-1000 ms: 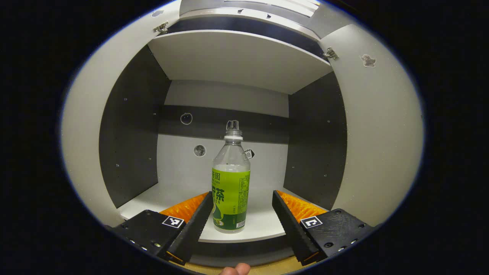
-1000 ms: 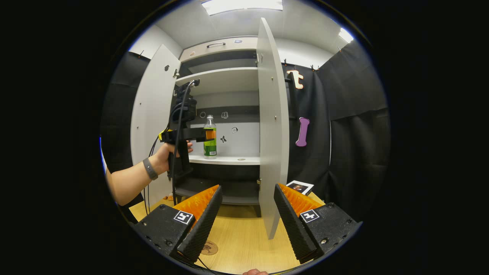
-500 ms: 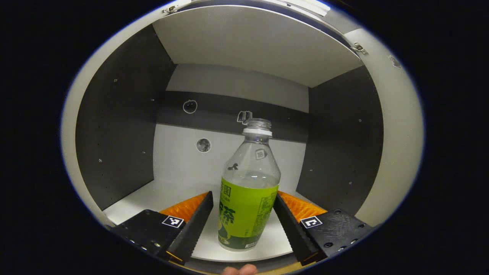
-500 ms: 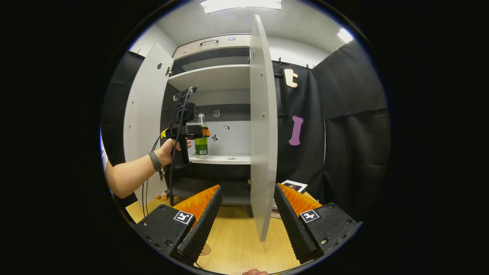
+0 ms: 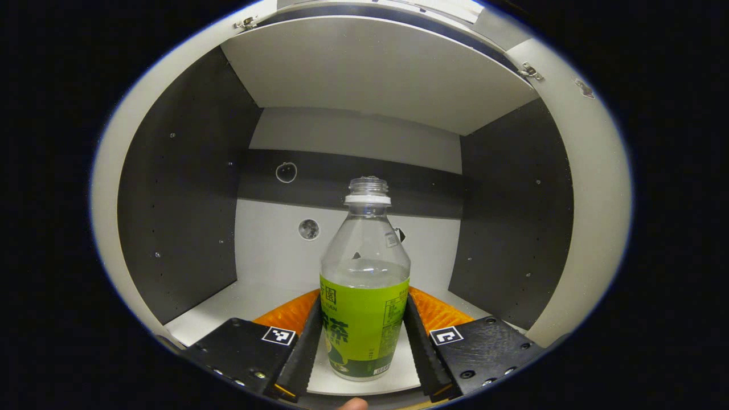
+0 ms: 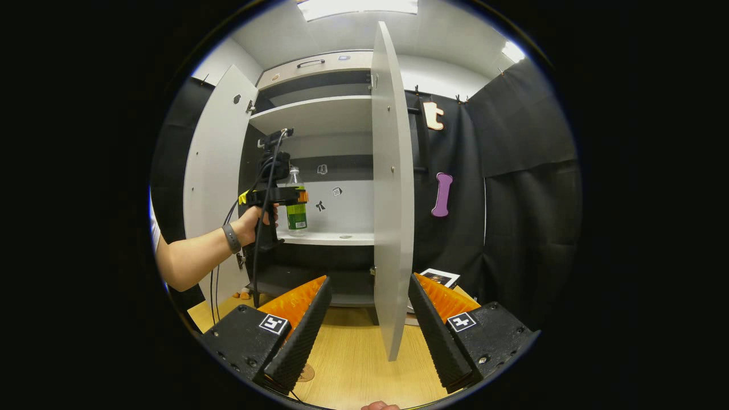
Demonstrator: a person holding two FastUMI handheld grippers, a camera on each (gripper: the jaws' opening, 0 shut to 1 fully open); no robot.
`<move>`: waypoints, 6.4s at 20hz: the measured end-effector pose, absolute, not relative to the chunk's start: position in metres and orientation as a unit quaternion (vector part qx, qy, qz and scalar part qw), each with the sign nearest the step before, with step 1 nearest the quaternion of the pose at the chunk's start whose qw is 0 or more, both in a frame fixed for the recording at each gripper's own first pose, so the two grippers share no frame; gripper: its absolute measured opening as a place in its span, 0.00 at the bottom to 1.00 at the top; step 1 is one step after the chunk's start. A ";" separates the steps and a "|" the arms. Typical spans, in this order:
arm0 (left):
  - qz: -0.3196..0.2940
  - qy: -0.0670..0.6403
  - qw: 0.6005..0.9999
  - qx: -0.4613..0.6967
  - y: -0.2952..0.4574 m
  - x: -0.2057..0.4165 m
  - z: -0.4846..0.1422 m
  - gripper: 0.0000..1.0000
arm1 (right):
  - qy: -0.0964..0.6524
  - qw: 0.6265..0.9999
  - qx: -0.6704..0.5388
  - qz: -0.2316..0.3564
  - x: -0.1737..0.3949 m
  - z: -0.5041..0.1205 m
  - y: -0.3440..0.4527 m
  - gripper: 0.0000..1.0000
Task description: Grasp the bottle in the cabinet with the left hand and place it on the coaster, then close the right door with the right hand and the left door with the left hand.
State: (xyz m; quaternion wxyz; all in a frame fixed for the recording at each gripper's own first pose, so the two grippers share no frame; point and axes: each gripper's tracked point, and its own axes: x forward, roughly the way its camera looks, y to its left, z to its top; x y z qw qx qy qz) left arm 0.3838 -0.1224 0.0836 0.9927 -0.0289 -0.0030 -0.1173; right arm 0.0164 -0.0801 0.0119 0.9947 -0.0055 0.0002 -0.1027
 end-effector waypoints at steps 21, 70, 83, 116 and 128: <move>-0.182 -0.013 0.982 -0.038 -0.117 0.204 0.051 0.74 | -0.007 0.998 -0.018 -0.056 -0.010 0.021 -0.049 0.84; -0.113 0.033 0.992 0.040 -0.117 0.075 -0.214 0.96 | 0.043 0.998 -0.025 -0.037 -0.024 0.010 -0.045 0.84; -0.134 0.020 0.991 -0.011 -0.098 0.039 -0.095 0.95 | 0.029 0.999 -0.011 -0.009 -0.016 0.000 -0.022 0.84; -0.052 0.001 0.998 -0.043 -0.035 -0.005 -0.013 0.95 | -0.165 0.973 0.080 -0.138 0.043 0.214 -0.232 0.82; -0.041 0.010 0.998 -0.050 -0.020 0.006 -0.025 0.95 | -0.150 0.974 -0.008 -0.171 0.052 0.208 -0.191 0.82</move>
